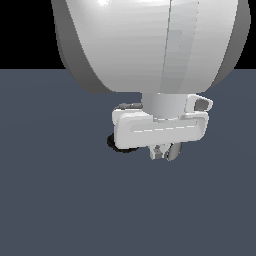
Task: Turn on the faucet by rotating a designated handle.
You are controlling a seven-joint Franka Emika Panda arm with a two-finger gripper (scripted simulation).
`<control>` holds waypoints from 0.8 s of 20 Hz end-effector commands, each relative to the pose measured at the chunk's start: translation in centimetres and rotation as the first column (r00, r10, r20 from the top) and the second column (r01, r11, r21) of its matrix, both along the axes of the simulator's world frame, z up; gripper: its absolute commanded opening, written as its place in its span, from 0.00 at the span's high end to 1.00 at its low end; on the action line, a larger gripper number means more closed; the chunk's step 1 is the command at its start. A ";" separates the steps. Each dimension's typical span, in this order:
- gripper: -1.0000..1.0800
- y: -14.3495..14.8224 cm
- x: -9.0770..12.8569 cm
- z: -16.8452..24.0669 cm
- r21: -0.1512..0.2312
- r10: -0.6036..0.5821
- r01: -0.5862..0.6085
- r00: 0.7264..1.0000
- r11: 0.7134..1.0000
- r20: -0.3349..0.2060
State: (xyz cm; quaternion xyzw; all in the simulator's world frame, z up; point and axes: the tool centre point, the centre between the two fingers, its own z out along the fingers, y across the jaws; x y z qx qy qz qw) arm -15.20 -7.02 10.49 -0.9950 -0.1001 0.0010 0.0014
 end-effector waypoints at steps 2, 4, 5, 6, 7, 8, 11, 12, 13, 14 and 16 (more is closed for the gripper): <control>1.00 -0.7 1.1 -0.3 -0.002 0.024 -0.024 1.000 1.000 0.002; 1.00 -1.6 1.4 -0.3 -0.002 0.024 -0.024 1.000 1.000 0.002; 1.00 -2.0 1.5 -0.3 -0.002 0.024 -0.024 1.000 1.000 0.002; 1.00 -2.4 1.7 -0.3 -0.002 0.024 -0.024 1.000 1.000 0.002; 1.00 -2.8 1.8 -0.3 -0.002 0.024 -0.024 1.000 1.000 0.002; 1.00 -3.2 1.9 -0.3 -0.002 0.024 -0.024 1.000 1.000 0.002; 1.00 -4.5 2.3 -0.3 -0.002 0.024 -0.024 1.000 1.000 0.002; 1.00 -4.9 2.5 -0.3 -0.002 0.024 -0.024 1.000 1.000 0.002; 1.00 -5.3 2.6 -0.3 -0.002 0.024 -0.024 1.000 1.000 0.002; 1.00 -5.7 2.7 -0.3 -0.002 0.024 -0.024 1.000 1.000 0.002; 1.00 -4.6 2.9 0.0 -0.002 0.038 -0.038 0.999 0.999 0.008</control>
